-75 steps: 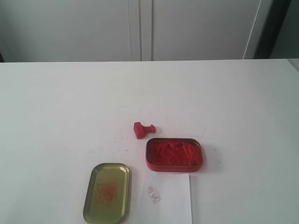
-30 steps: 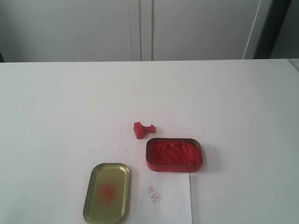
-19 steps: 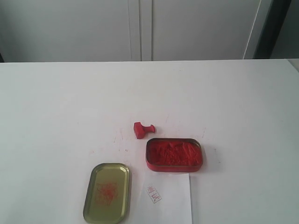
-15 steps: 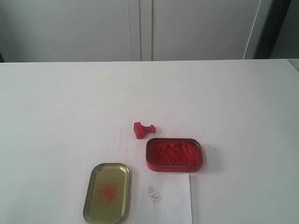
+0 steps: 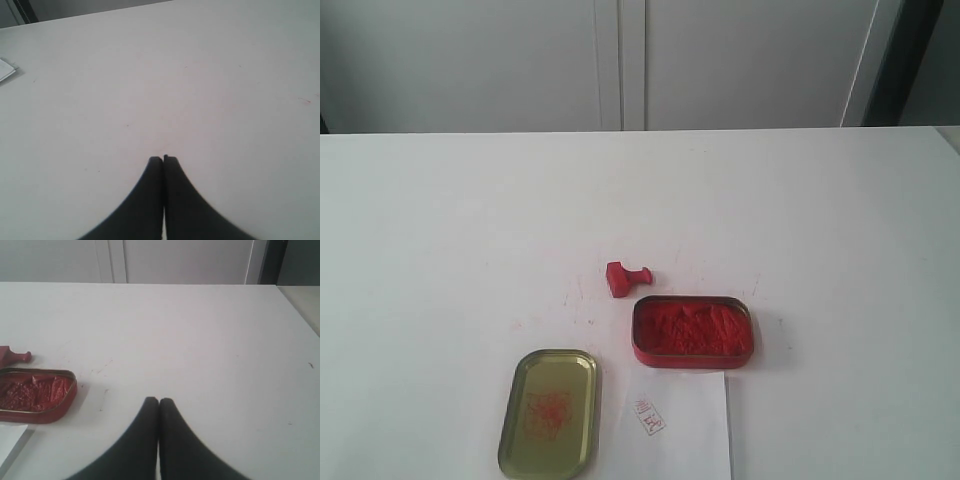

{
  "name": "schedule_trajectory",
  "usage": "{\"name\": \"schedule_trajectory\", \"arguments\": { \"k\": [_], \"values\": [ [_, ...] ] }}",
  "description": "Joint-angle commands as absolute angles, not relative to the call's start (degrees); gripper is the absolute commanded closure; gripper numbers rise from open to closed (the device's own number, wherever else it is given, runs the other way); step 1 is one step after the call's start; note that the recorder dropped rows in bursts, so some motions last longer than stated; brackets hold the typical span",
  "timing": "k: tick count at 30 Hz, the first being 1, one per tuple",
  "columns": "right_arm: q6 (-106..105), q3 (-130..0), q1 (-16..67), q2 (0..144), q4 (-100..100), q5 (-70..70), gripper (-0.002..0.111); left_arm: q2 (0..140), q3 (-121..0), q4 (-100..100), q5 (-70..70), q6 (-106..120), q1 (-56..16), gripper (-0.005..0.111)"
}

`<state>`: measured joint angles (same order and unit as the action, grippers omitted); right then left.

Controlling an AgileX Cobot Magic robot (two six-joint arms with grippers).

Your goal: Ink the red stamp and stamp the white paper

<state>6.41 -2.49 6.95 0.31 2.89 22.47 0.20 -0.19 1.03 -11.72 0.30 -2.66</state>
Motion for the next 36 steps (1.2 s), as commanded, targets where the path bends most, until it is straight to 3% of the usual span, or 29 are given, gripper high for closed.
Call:
{"name": "schedule_trajectory", "arguments": {
  "k": [1, 36],
  "values": [
    [6.3, -0.6, 6.9, 0.0, 3.6, 21.6, 0.108, 0.0, 0.0, 1.0, -11.6, 0.5, -2.5, 0.107],
    [5.0, 0.0, 6.9, 0.0, 3.4, 18.1, 0.108, 0.0, 0.0, 1.0, -11.6, 0.5, -2.5, 0.107]
  ]
}}
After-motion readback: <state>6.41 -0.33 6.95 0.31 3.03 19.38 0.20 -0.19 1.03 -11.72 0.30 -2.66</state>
